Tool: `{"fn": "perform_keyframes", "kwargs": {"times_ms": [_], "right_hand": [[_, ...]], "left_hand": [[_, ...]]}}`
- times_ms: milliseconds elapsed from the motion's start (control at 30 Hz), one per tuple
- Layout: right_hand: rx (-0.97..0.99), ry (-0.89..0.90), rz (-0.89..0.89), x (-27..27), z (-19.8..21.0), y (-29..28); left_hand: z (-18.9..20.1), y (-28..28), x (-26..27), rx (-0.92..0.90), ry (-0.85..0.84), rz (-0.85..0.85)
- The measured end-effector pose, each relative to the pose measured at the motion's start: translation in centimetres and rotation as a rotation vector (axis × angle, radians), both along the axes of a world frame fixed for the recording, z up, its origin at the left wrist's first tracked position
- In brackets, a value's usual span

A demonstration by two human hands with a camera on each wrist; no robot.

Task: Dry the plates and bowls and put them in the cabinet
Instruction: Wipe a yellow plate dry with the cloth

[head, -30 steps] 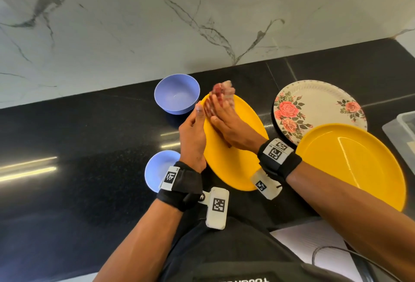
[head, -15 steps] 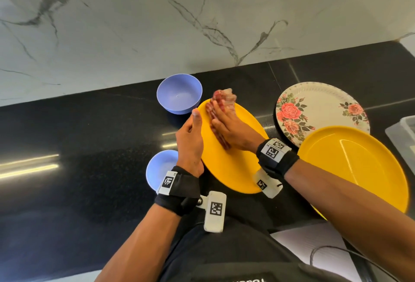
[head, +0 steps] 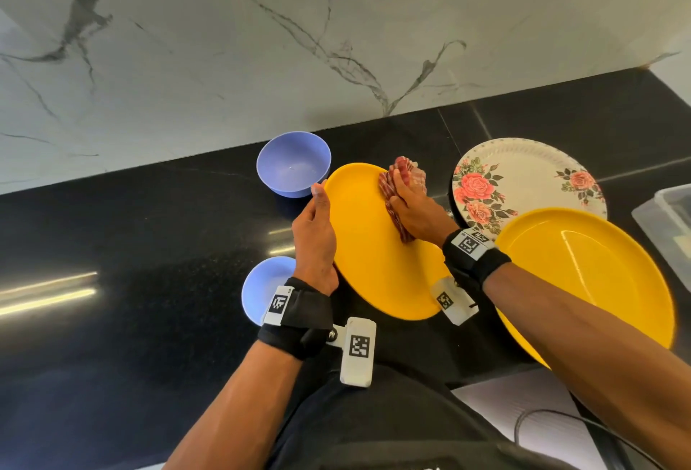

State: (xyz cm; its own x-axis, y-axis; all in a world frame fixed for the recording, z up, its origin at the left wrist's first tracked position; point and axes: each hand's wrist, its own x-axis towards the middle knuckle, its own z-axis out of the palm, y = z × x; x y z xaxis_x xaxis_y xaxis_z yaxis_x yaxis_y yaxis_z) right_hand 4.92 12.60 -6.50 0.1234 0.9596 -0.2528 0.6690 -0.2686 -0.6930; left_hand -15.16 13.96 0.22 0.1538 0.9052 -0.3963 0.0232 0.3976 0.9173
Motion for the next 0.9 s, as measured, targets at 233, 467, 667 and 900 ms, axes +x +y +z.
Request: {"fn": "perform_keyframes", "kwargs": {"times_ms": [233,467,667,900], "right_hand": [[0.054,0.039,0.113,-2.7,2.4,-0.2],[0.245,0.083,-0.074,-1.3,4.7,-0.3],[0.060,-0.150,-0.162,2.0,5.7,-1.6],[-0.136,-0.115,-0.232,0.9,3.1,-3.9]], "left_hand": [[-0.1,0.2,0.0,-0.006,0.023,0.019],[0.6,0.0,-1.0,0.134,0.002,0.050],[1.5,1.4,-4.3,0.153,-0.063,0.099],[3.3,1.7,-5.7,0.217,-0.030,0.175]]}}
